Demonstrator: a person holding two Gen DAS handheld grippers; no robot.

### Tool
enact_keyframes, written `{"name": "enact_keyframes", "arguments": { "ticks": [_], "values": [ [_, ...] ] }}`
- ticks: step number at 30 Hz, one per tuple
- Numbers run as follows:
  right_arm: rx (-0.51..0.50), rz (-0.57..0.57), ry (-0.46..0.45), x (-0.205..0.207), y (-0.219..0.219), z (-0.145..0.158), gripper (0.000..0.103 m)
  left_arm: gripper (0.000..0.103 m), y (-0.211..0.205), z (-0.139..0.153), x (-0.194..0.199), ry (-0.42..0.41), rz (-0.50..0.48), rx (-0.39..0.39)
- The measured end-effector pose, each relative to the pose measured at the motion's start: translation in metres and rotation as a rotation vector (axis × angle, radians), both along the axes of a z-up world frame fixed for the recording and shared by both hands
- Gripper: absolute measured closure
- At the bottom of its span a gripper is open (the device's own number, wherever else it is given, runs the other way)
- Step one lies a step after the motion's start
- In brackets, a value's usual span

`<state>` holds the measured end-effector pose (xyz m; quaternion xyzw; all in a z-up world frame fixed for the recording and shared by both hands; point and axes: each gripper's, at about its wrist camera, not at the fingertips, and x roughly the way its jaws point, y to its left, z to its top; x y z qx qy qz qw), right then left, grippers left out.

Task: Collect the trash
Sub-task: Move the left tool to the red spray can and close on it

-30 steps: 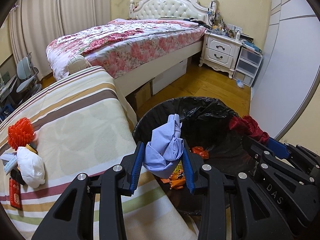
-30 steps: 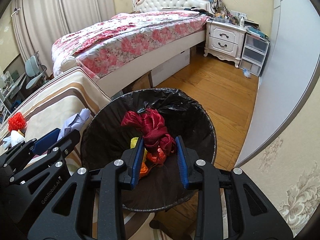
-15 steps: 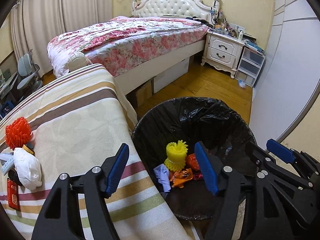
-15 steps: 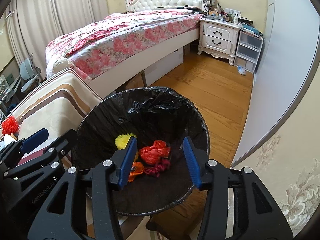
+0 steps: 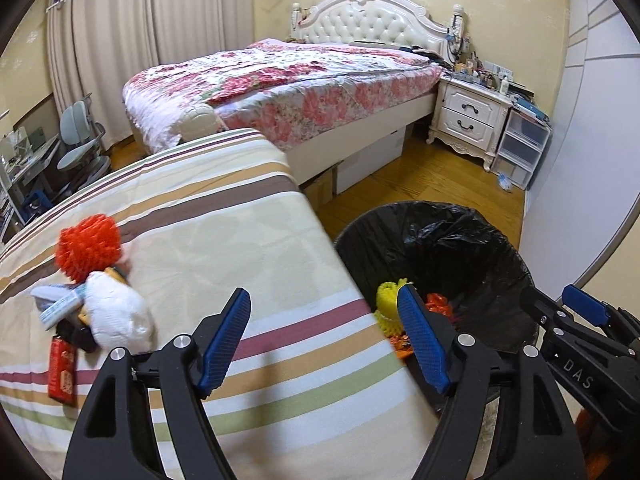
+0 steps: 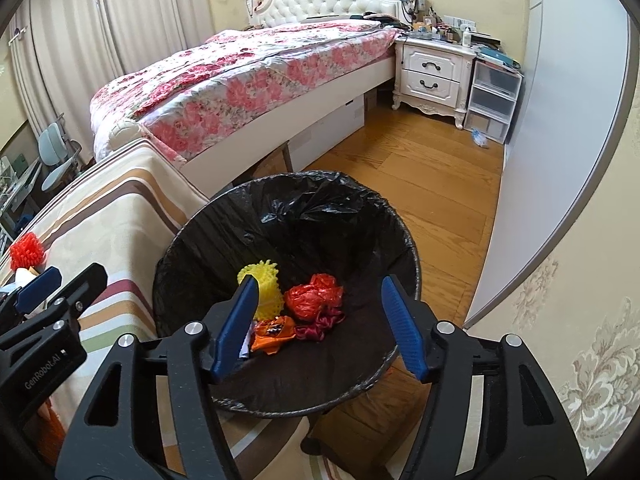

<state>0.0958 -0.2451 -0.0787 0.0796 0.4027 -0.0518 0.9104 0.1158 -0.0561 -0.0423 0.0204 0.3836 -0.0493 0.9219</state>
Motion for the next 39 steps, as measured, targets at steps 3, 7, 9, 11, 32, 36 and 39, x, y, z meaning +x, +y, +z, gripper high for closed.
{"name": "enact_keyframes", "arguments": {
  "ticks": [3, 7, 9, 11, 32, 36, 39],
  "values": [
    [0.008, 0.038, 0.004, -0.003, 0.016, 0.001, 0.038, 0.029, 0.019, 0.002, -0.006, 0.001, 0.036, 0.001],
    [0.010, 0.107, 0.009, -0.007, 0.045, 0.000, 0.037, 0.029, 0.044, 0.003, -0.016, 0.003, 0.082, 0.001],
    [0.011, 0.146, 0.011, -0.008, 0.060, 0.001, 0.036, 0.029, 0.055, 0.004, -0.022, -0.002, 0.111, 0.017],
    [0.009, 0.184, 0.012, -0.009, 0.075, 0.001, 0.036, 0.029, 0.070, 0.006, -0.027, -0.006, 0.139, 0.021],
    [-0.067, 0.445, 0.050, -0.010, 0.182, 0.002, 0.032, 0.053, 0.177, -0.016, -0.039, 0.111, 0.320, -0.016],
    [-0.073, 0.466, 0.054, -0.008, 0.191, 0.002, 0.031, 0.071, 0.179, -0.016, -0.046, 0.093, 0.309, -0.003],
    [-0.072, 0.480, 0.050, -0.007, 0.197, 0.003, 0.027, 0.078, 0.182, -0.015, -0.051, 0.086, 0.301, -0.004]
  ]
}}
